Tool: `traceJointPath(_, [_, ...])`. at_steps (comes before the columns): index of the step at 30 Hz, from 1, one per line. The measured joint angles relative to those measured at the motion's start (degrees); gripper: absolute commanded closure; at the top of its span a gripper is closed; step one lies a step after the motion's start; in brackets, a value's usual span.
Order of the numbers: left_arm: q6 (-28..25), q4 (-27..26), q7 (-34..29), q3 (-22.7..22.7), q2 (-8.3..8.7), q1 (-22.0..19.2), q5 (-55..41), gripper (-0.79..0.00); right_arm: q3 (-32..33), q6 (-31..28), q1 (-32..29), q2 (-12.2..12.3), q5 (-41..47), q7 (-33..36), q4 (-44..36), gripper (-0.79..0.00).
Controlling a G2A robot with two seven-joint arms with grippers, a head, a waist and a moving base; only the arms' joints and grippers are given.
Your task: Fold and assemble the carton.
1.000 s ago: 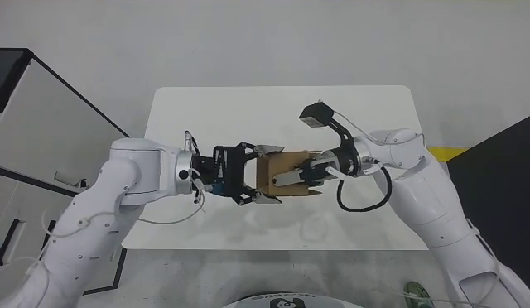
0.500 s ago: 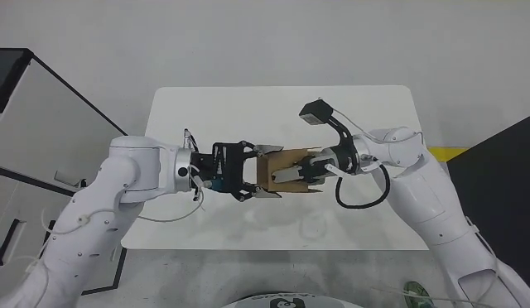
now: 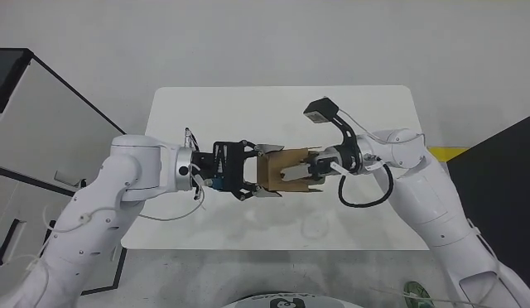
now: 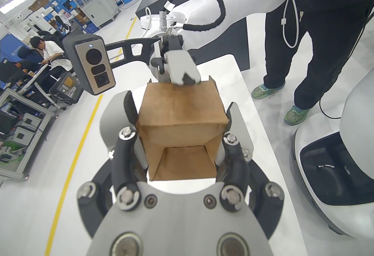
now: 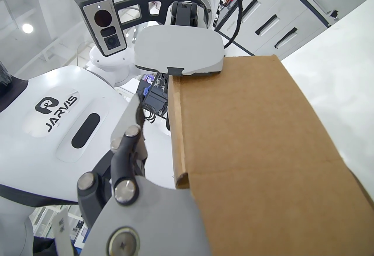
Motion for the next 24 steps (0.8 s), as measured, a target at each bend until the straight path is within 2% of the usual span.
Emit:
traceJointPath(1, [0.0, 0.1, 0.0, 0.0, -0.01, 0.0, 0.0, -0.160, 0.1, -0.1, -0.1, 0.0, 0.3, 0.1, 0.1, -0.785])
traceJointPath(4, [0.0, 0.2, 0.2, 0.0, -0.03, -0.2, 0.0, 0.000, 0.5, -0.2, -0.2, 0.1, 0.7, 0.3, 0.2, -0.785])
traceJointPath(12, [0.0, 0.9, 0.4, -0.1, -0.06, -1.0, -0.1, 0.000, 2.6, -0.5, -1.4, 0.6, 1.5, 0.7, -0.1, -0.785])
traceJointPath(18, [0.0, 1.3, 1.0, 0.3, -0.10, -1.8, -0.5, 0.000, 7.0, -0.3, -4.3, 1.5, 2.7, 1.3, -2.0, -0.785])
traceJointPath(21, [0.0, 1.8, 1.6, 0.6, -0.16, -2.3, -0.9, 0.000, 10.6, 0.1, -6.3, 2.2, 3.3, 2.1, -3.1, -0.616])
traceJointPath(22, [0.0, 2.0, 1.9, 0.8, -0.20, -2.6, -1.0, 0.000, 12.2, 0.3, -7.2, 2.5, 3.5, 2.4, -3.6, -0.428])
traceJointPath(23, [0.0, 2.2, 2.1, 0.9, -0.23, -2.9, -1.1, 0.000, 13.4, 0.4, -7.9, 2.8, 3.7, 2.6, -4.0, -0.339])
traceJointPath(24, [0.0, 2.3, 2.5, 1.1, -0.26, -3.1, -1.2, 0.000, 14.6, 0.5, -8.6, 3.0, 3.8, 2.8, -4.3, -0.206])
